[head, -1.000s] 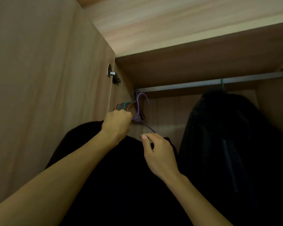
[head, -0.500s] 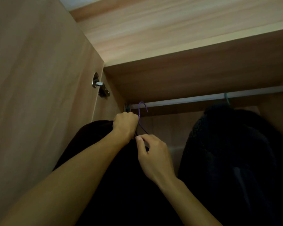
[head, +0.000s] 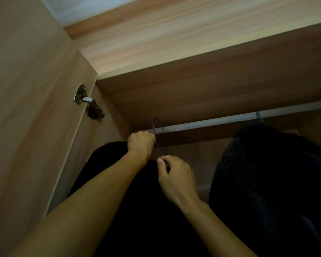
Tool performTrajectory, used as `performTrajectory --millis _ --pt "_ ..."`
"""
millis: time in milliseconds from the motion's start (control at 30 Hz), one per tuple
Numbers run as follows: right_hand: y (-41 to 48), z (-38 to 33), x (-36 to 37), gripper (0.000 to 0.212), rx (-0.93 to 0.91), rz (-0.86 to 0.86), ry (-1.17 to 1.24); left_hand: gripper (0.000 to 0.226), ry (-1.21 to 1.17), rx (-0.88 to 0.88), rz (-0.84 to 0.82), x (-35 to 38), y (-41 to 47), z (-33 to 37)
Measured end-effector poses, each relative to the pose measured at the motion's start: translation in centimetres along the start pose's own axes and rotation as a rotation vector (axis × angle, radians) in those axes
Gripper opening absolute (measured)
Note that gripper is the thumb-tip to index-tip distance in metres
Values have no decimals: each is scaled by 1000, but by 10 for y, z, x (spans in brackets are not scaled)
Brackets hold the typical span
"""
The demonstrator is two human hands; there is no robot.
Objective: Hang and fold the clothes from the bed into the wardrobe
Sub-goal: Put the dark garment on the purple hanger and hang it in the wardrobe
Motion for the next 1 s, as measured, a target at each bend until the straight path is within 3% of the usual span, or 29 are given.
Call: performTrajectory --millis 600,833,1000 --pt "57 37 25 26 -48 56 -56 25 24 26 61 45 35 26" --pt "58 41 14 28 -45 106 -40 28 -49 47 -65 51 28 59" --pt "53 52 6 29 -27 109 -89 23 -50 50 8 55 17 55"
Point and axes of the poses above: each hand's wrist, its own y-axis towards the middle knuckle, its own x-axis out of the palm, z = x × y, the point moved 4 cm from there along y, towards the middle knuckle, and after that the axes turned 14 degrees about z, right-handed, at the moved point
